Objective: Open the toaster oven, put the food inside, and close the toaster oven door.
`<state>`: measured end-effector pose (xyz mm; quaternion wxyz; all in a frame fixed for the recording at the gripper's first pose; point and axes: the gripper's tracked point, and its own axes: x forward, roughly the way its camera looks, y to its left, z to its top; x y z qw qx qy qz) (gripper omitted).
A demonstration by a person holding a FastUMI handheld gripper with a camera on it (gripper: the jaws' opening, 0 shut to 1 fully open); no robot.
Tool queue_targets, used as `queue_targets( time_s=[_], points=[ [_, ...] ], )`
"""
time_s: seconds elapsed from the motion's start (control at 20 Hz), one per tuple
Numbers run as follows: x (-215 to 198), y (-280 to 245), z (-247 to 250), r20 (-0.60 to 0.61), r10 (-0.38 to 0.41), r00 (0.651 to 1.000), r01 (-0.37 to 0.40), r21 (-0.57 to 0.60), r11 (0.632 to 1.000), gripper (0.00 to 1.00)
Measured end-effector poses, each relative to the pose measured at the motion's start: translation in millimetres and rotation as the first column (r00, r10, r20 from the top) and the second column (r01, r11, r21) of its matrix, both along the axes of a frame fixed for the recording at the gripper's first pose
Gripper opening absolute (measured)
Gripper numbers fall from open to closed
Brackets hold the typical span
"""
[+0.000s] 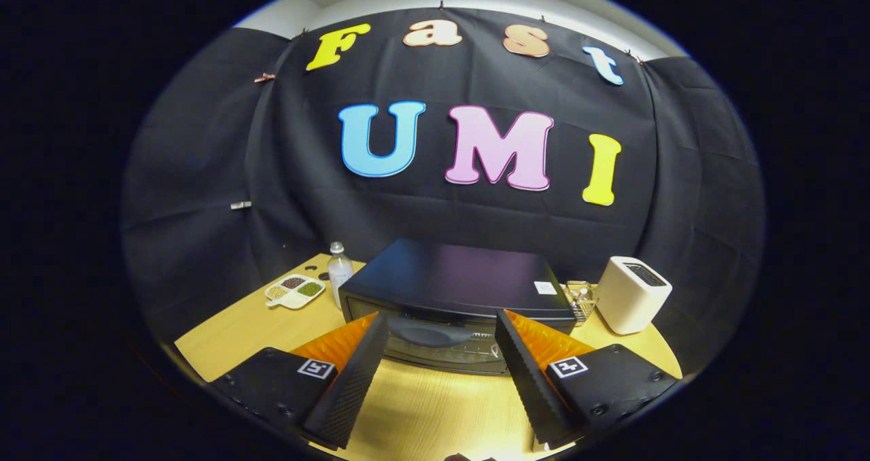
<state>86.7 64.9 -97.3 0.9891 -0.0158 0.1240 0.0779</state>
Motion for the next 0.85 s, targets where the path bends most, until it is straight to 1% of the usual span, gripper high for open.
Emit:
queue_targets(
  time_s=[0.2, 0.35, 0.5, 0.65, 0.75, 0.85],
  points=[
    [-20, -38, 33, 0.065, -0.078, 0.995, 0.076, 0.040, 0.996, 0.98],
    [-38, -63, 46, 0.068, -0.133, 0.989, 0.127, 0.087, 0.988, 0.98],
    [-64, -89, 45, 0.054, -0.186, 0.981, 0.182, 0.073, 0.981, 0.98],
    [-89, -101, 57, 0.074, -0.213, 0.974, 0.207, 0.082, 0.975, 1.00],
    [-90, -103, 65, 0.108, -0.208, 0.972, 0.202, 0.061, 0.977, 0.99],
    [-86, -96, 68, 0.114, -0.186, 0.976, 0.181, 0.055, 0.982, 0.99]
  ],
)
